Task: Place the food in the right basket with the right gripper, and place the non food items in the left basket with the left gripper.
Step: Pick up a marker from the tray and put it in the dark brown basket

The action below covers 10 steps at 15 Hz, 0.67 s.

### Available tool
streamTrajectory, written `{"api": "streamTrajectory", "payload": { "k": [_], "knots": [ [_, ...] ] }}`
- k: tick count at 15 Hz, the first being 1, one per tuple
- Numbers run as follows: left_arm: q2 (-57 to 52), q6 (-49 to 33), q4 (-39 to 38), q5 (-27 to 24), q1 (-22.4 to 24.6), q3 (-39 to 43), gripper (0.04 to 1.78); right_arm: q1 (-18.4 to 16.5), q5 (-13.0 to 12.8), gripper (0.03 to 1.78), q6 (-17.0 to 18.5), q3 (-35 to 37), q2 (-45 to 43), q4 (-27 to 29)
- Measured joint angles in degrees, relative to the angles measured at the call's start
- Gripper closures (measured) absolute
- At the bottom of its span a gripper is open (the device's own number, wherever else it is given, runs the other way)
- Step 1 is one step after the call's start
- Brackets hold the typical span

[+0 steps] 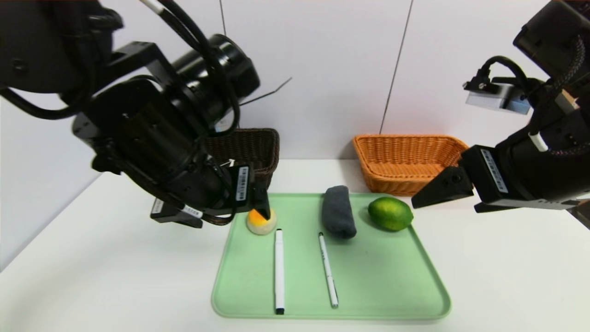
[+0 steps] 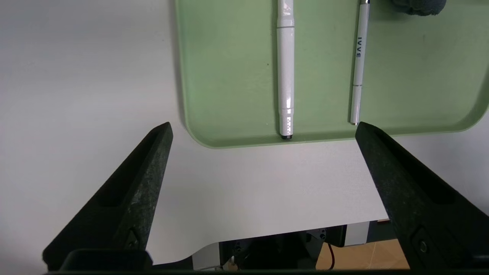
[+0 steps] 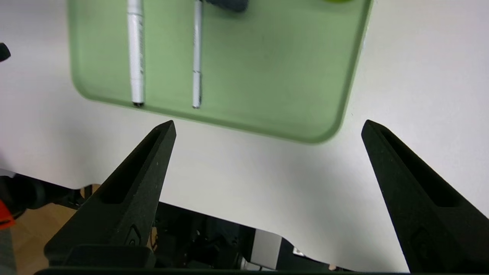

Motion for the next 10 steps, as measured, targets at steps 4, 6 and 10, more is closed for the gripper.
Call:
{"api": "streamTrajectory", "payload": {
  "k": [4, 6, 10],
  "knots": [
    [6.7, -1.0, -1.0, 0.1, -3.2, -2.3, 0.13, -0.7, -0.6, 0.12, 0.0, 7.4, -1.3, -1.2],
    [9.2, -1.4, -1.0, 0.0, -3.8, -2.5, 0.13, -1.7, -0.7, 0.12, 0.2, 9.3, -1.5, -3.8],
    [14.3, -4.7, -1.0, 0.1, -3.9, -3.2, 0.13, -3.2, -0.8, 0.12, 0.2, 11.1, -2.1, -6.0]
  ]
}}
